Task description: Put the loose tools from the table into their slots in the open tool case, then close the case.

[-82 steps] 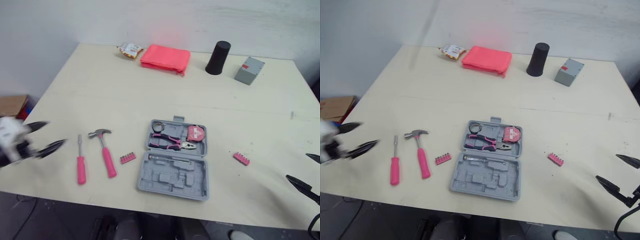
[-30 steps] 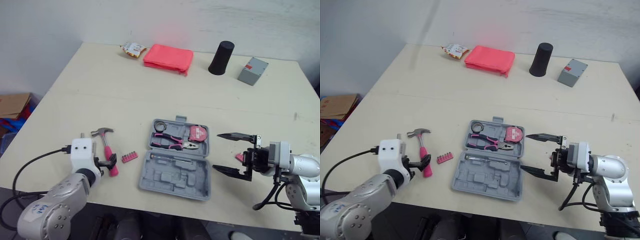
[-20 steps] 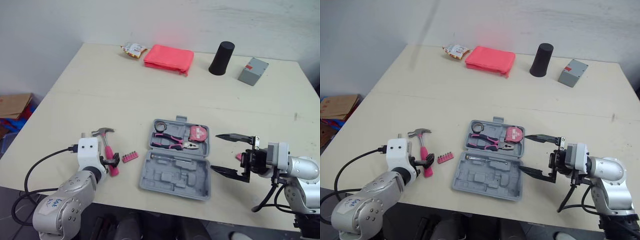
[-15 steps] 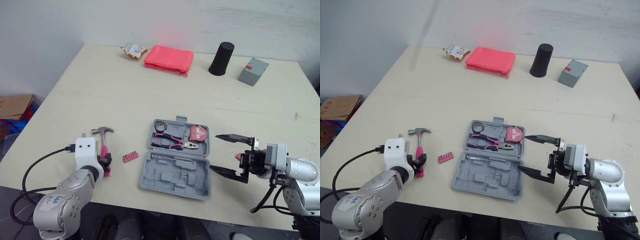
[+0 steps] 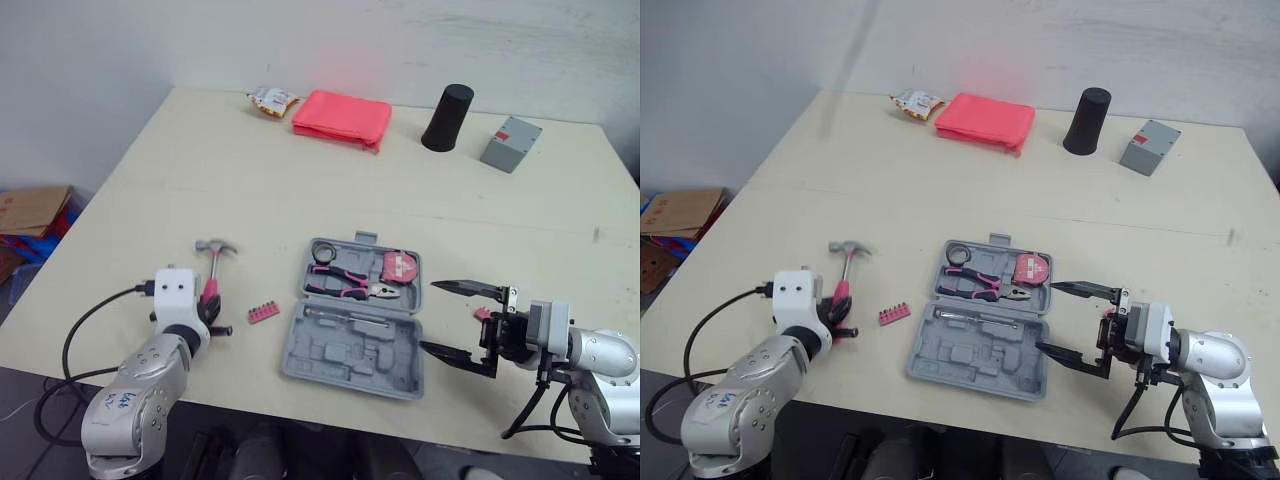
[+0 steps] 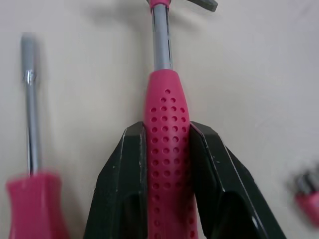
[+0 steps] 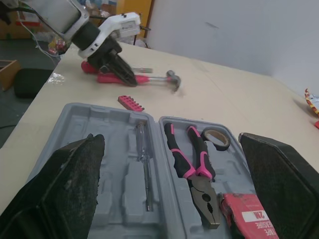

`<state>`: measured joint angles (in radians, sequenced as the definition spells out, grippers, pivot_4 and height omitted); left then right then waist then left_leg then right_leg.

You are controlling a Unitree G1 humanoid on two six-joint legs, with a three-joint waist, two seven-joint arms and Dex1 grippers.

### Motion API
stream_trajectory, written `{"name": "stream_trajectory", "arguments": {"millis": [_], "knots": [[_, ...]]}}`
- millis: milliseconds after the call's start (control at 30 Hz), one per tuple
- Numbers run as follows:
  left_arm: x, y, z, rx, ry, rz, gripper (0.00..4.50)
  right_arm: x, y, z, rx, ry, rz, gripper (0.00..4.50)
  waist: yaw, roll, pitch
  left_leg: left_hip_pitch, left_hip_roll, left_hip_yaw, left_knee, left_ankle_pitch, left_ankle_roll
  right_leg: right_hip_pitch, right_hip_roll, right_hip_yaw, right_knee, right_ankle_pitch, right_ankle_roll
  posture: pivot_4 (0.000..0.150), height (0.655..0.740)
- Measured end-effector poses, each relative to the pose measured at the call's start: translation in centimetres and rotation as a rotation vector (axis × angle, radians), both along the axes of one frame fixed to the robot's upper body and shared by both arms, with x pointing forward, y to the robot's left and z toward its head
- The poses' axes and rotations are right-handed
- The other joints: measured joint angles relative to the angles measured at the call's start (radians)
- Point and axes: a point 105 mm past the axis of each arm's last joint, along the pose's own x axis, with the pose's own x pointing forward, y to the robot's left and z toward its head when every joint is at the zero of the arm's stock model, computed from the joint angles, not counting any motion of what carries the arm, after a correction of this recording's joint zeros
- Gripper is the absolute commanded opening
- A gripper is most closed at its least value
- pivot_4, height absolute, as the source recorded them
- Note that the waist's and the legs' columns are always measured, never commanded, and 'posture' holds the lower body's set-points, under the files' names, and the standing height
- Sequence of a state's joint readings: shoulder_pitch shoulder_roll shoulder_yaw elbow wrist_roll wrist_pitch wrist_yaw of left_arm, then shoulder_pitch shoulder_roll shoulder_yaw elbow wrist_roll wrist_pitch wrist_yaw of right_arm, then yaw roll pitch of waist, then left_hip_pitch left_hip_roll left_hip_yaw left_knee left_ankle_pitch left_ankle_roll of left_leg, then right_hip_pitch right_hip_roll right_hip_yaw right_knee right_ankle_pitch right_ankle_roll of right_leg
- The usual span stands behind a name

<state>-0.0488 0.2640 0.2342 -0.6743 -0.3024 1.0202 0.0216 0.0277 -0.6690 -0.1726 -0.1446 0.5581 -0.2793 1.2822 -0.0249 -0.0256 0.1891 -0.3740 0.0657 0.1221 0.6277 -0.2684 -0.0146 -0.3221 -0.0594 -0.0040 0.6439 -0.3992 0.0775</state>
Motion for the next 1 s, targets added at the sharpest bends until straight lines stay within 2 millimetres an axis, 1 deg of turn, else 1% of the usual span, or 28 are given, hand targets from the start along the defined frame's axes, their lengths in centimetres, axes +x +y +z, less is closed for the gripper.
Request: {"name": "stream_trajectory", "arguments": {"millis": [67,133,167,233,267,333,467,533,567,600,633,667,767,833,867,933,1000], "knots": [[0.6,-0.3,2.6,0.049,-0.124,-0.088,0.54,-0.1,-0.2,0.0,-0.003,-0.008,-0.007,4.50,-0.001,0.000,0.000,-0.001,0.000,0.001,-0.001,0.000,0.000,0.000,-0.001,0.000,-0.002,0.000,0.000,0.150,0.7400],[0.6,-0.3,4.6,0.142,-0.218,-0.196,0.54,-0.4,-0.8,-0.3,-0.009,-0.007,-0.028,4.50,-0.002,0.000,0.000,-0.001,0.000,0.001,-0.002,0.001,0.001,0.000,-0.001,0.000,-0.005,-0.001,-0.001,0.150,0.7400],[0.5,-0.4,5.1,0.175,-0.247,-0.241,0.54,-0.5,-1.2,-0.5,-0.013,-0.003,-0.039,4.50,-0.003,0.000,0.000,-0.001,0.000,0.002,-0.004,0.001,0.001,0.000,-0.001,0.000,-0.007,-0.001,-0.001,0.150,0.7400],[0.1,-1.3,6.2,0.225,-0.313,-0.401,0.54,-0.7,-2.2,-0.9,-0.020,0.009,-0.078,4.50,-0.001,0.000,0.000,-0.001,0.000,0.003,-0.008,0.001,0.000,-0.001,0.000,0.000,-0.012,-0.001,-0.002,0.150,0.7400],[-0.1,-1.9,6.4,0.237,-0.331,-0.483,0.54,-0.7,-2.6,-1.0,-0.024,0.006,-0.092,4.50,-0.001,0.000,0.000,-0.002,0.000,0.003,-0.008,0.001,0.000,-0.001,0.000,0.000,-0.014,-0.001,-0.002,0.150,0.7400],[-0.7,-3.6,7.0,0.261,-0.346,-0.712,0.54,-0.9,-3.6,-1.1,-0.038,0.006,-0.125,4.50,0.001,0.000,0.000,-0.003,0.001,0.003,-0.009,0.001,0.000,-0.001,0.001,0.000,-0.016,-0.001,-0.002,0.150,0.7400],[-2.2,-7.9,9.0,0.313,-0.376,-1.164,0.54,-1.0,-4.9,-0.9,-0.060,-0.012,-0.180,4.50,0.010,0.001,0.000,-0.003,0.000,0.005,-0.009,0.001,0.001,-0.001,0.001,0.001,-0.017,-0.001,0.000,0.150,0.7400],[-2.7,-9.1,8.6,0.372,-0.337,-1.325,0.54,-1.3,-5.4,-1.0,-0.068,-0.012,-0.203,4.50,0.012,0.001,0.000,-0.002,0.000,0.006,-0.009,0.001,0.001,-0.001,0.002,0.003,-0.017,-0.002,0.001,0.150,0.7400],[-2.8,-9.3,8.2,0.378,-0.320,-1.352,0.54,-1.4,-5.6,-1.0,-0.070,-0.010,-0.208,4.50,0.012,0.001,0.000,-0.002,0.000,0.007,-0.009,0.001,0.001,-0.001,0.002,0.004,-0.016,-0.002,0.002,0.150,0.7400],[-2.6,-9.8,7.2,0.389,-0.269,-1.415,0.54,-1.9,-6.0,-1.3,-0.075,0.007,-0.229,4.50,0.011,0.002,0.000,-0.002,0.000,0.008,-0.009,0.001,0.001,-0.002,0.003,0.006,-0.016,-0.002,0.002,0.150,0.7400],[-2.6,-10.2,6.7,0.395,-0.241,-1.445,0.54,-2.1,-6.1,-1.5,-0.077,0.018,-0.237,4.50,0.011,0.001,0.000,-0.002,0.001,0.008,-0.009,0.001,0.000,-0.002,0.004,0.007,-0.016,-0.002,0.002,0.150,0.7400],[-2.4,-11.0,6.1,0.399,-0.198,-1.486,0.54,-2.8,-6.2,-1.6,-0.082,0.037,-0.250,4.50,0.013,0.002,0.001,-0.002,0.001,0.008,-0.009,0.001,0.000,-0.003,0.005,0.007,-0.015,-0.002,0.003,0.150,0.7400],[-2.7,-13.3,5.3,0.399,-0.135,-1.567,0.54,-4.4,-5.5,-1.4,-0.080,0.084,-0.253,4.50,0.017,0.002,0.001,-0.002,0.002,0.008,-0.008,0.001,0.000,-0.003,0.006,0.010,-0.015,-0.002,0.004,0.150,0.7400],[-3.1,-14.1,4.3,0.398,-0.069,-1.594,0.54,-5.1,-4.9,-0.8,-0.065,0.103,-0.262,4.50,0.012,0.002,0.001,-0.002,0.002,0.008,-0.008,0.000,0.000,-0.003,0.007,0.011,-0.014,-0.002,0.005,0.150,0.7400],[-3.1,-14.3,3.3,0.410,-0.020,-1.589,0.54,-5.4,-4.4,-0.3,-0.050,0.113,-0.264,4.50,0.009,0.002,0.001,-0.002,0.003,0.008,-0.008,0.001,0.000,-0.003,0.007,0.011,-0.014,-0.002,0.005,0.150,0.7400],[-3.0,-14.4,1.6,0.440,0.059,-1.572,0.54,-5.7,-3.6,0.3,-0.032,0.131,-0.262,4.50,0.002,0.002,0.001,-0.002,0.004,0.007,-0.007,0.001,-0.001,-0.003,0.009,0.011,-0.013,-0.002,0.005,0.150,0.7400],[-2.8,-14.4,0.3,0.474,0.118,-1.554,0.54,-5.9,-2.9,0.8,-0.017,0.144,-0.257,4.50,-0.001,0.002,0.001,-0.001,0.005,0.007,-0.006,0.002,-0.002,-0.003,0.010,0.012,-0.010,-0.002,0.005,0.150,0.7400]]}}
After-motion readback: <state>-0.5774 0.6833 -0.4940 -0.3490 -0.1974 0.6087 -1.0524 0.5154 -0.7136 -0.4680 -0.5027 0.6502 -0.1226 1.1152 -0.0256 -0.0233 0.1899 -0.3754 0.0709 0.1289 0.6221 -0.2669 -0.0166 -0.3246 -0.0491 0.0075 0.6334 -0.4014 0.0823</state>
